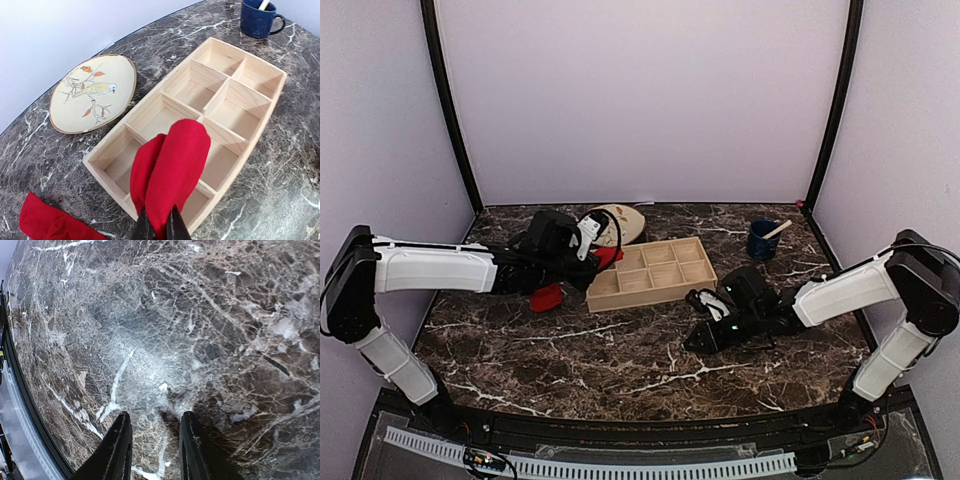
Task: Roll the socks
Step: Place the sock in the storage box.
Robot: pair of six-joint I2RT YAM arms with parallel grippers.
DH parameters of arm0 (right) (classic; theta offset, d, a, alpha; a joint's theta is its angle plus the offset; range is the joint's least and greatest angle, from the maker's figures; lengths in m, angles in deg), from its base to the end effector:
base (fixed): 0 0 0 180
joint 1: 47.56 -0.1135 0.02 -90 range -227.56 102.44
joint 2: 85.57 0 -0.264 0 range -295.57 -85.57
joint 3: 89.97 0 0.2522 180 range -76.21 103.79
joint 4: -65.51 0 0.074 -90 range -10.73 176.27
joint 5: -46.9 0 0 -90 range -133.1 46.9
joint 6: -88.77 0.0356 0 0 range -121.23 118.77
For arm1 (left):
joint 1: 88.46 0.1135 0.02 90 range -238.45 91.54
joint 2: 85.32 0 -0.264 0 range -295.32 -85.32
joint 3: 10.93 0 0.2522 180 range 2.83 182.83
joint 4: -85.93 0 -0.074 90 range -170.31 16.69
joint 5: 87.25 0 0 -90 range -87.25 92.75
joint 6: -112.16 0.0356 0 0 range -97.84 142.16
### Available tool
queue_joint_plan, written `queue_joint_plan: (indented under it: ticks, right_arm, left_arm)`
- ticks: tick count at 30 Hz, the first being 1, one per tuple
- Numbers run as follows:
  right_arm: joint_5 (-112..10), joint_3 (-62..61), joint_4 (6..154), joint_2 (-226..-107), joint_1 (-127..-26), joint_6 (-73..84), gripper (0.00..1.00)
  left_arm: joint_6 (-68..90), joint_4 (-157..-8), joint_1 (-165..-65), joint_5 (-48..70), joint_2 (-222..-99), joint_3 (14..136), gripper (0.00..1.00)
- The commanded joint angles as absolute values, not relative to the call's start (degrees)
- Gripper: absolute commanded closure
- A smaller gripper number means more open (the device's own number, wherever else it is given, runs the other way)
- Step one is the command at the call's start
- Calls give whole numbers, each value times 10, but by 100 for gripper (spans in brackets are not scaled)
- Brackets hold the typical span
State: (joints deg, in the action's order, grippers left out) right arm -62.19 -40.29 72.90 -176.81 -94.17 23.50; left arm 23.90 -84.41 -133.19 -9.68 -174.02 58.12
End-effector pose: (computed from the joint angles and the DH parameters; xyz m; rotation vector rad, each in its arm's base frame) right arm 0.1874 0.2152 0.1290 -0.6529 2.5170 0.9210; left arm 0.2515 -0.2383 0.2394 0.6965 1.9574 -0.2347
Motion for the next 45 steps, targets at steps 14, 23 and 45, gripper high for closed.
queue_joint_plan:
  ticks: [14, 23, 45]
  right_arm:
    - [-601, -408, 718, -1757, -938, 249, 68]
    - [-599, -415, 716, -1757, -938, 248, 68]
    - [-607, -437, 704, -1725, -938, 248, 68]
  left_arm:
    - [123, -792, -1331, -228, -1819, 638, 100]
    - [80, -739, -1342, -210, -1833, 655, 100]
    - [-35, -592, -1358, -242, -1900, 740, 100]
